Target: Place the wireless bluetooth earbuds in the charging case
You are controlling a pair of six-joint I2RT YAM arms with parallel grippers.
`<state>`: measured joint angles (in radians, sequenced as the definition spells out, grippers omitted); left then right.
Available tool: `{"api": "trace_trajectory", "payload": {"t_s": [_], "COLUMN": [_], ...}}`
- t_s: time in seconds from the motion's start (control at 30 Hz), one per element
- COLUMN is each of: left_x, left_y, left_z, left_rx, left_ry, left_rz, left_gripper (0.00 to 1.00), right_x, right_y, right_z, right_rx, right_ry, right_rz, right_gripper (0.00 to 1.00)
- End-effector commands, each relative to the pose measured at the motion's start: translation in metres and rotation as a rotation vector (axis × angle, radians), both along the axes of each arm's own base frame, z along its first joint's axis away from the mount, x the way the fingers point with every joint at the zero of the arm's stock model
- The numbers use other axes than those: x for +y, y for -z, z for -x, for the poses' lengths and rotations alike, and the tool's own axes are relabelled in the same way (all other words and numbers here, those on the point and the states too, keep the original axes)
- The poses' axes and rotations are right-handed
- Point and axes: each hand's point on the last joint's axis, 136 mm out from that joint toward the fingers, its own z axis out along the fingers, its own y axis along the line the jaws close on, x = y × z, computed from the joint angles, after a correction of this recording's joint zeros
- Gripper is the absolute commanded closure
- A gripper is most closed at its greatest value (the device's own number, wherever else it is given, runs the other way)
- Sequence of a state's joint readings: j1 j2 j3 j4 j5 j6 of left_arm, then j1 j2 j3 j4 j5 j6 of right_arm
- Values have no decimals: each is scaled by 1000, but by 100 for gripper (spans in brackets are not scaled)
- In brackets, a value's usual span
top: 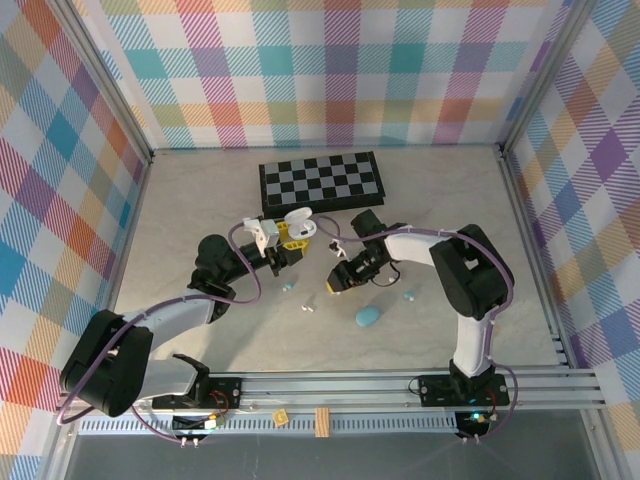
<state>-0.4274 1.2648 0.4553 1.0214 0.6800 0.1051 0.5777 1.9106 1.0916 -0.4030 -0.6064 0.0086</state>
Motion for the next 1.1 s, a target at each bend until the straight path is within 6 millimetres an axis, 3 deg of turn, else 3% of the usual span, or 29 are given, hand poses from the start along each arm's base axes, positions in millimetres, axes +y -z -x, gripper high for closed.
{"api": "trace_trajectory", "payload": {"t_s": [0.0,0.17,0.63,1.07], "left_x": [0,-1,-1,-1], "left_y": [-13,-11,-7,2], "left_z": [-2,-4,-4,-15], "left_rx": [-46,-43,-43,-54], "left_ry": [11,9,9,-63], "left_rz": [11,12,3,-32], "left_gripper": [63,63,63,63], "right_x": [-8,-5,-6,-24], "right_y": [-1,2,16,-41], "right_z": [20,23,6,-25], "right_rx": [38,42,45,-212], "right_ry": [-33,-45,62,272], "right_rz": [33,39,104,95], "right_gripper": [62,64,78,76]}}
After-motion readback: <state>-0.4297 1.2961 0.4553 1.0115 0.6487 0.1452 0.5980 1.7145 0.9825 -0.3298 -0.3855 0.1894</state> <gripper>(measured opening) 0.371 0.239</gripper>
